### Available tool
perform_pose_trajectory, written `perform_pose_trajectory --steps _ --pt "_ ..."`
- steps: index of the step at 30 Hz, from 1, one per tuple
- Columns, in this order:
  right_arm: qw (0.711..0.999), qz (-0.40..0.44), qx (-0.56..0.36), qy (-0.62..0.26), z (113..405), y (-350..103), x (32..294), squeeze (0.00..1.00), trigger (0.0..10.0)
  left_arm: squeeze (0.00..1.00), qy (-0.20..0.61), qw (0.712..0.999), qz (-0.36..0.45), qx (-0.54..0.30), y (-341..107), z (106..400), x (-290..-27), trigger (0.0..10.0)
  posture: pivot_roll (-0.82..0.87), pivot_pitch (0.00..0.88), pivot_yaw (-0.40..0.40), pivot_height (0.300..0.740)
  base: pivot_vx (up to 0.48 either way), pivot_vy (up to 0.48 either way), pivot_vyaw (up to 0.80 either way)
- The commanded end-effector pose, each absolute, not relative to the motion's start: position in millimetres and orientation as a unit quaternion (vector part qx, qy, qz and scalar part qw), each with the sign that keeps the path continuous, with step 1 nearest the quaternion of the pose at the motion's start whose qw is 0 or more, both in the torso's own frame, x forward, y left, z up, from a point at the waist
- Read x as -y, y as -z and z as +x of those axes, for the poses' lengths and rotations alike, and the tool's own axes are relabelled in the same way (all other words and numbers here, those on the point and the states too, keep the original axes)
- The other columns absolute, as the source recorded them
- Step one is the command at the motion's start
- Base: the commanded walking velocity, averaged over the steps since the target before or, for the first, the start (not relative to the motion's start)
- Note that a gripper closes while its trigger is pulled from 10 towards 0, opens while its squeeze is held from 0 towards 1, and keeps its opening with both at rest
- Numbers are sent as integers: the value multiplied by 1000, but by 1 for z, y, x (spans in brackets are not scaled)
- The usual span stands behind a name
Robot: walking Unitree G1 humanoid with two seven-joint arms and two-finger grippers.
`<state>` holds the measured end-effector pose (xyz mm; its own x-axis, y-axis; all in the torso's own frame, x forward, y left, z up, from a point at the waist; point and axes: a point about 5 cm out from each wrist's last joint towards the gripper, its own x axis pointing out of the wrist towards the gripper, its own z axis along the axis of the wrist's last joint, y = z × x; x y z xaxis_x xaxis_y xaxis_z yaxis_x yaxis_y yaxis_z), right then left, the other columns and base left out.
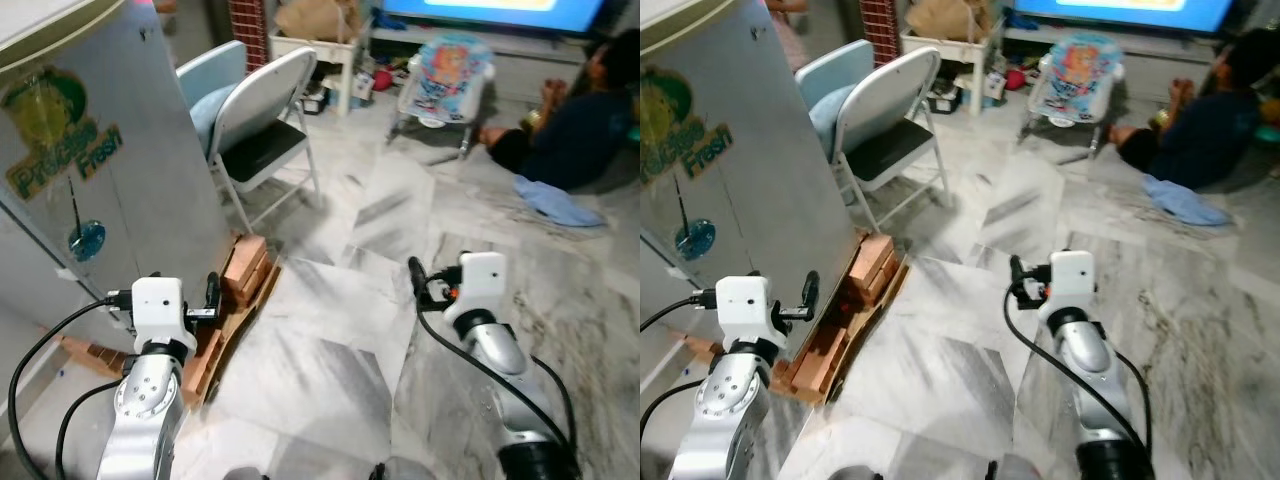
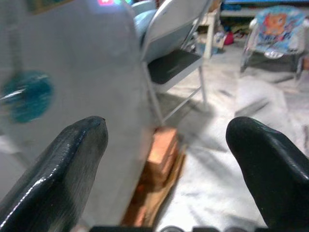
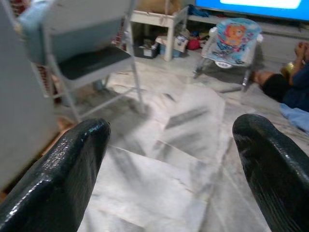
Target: Restocking fridge
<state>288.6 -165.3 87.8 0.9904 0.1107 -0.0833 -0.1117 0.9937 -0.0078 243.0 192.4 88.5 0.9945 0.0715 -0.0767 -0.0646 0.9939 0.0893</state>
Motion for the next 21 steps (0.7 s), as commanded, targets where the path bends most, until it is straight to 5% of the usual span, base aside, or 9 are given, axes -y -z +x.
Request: perform_pose_trajectory --steps 1,21 --pt "998 -5 -28 -57 291 -94 164 0 10000 0 -25 999 35 -25 -93 245 -190 10000 -35 101 10 740 0 480 0" --pt "997 6 -23 -79 288 -95 162 0 10000 0 -26 999 31 -34 -87 241 -183 10000 -42 111 -4 740 0 463 -67"
